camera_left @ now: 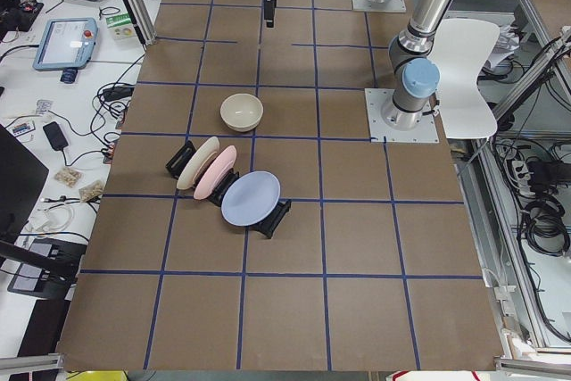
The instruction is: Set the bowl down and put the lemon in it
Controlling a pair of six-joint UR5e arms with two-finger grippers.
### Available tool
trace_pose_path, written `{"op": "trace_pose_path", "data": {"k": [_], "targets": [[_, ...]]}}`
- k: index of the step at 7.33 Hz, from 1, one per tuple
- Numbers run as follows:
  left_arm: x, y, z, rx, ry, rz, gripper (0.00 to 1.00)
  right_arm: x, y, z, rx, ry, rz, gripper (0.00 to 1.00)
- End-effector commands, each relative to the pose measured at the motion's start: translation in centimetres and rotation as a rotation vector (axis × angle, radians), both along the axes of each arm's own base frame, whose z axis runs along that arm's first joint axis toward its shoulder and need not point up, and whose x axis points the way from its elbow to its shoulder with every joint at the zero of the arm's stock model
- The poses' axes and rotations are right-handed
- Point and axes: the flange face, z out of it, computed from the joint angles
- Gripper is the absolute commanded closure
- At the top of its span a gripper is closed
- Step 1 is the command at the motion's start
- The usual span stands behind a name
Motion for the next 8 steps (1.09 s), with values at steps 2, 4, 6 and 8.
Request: {"op": "trace_pose_path", "data": {"k": [2,4,6,8], "targets": [[0.0,0.0,0.0,0.000,0.000,-0.001,0.00,-0.1,-0.1,-0.1,0.000,0.001,0.002,0.00],[0.7,-1.1,-0.8,-0.005,0.001,0.001,0.00,-0.1,0.0,-0.6,0.012,0.000,0.004,0.00],[8.3,-5.2,-4.5,0.007,0.017,0.064,0.00,0.0,-0.4,-1.8,-0.006,-0.001,0.005,0.00],[14.9,-8.8,-9.6,0.023,0.022,0.035,0.00,-0.1,-0.3,-2.4,-0.014,0.001,0.005,0.00]]}}
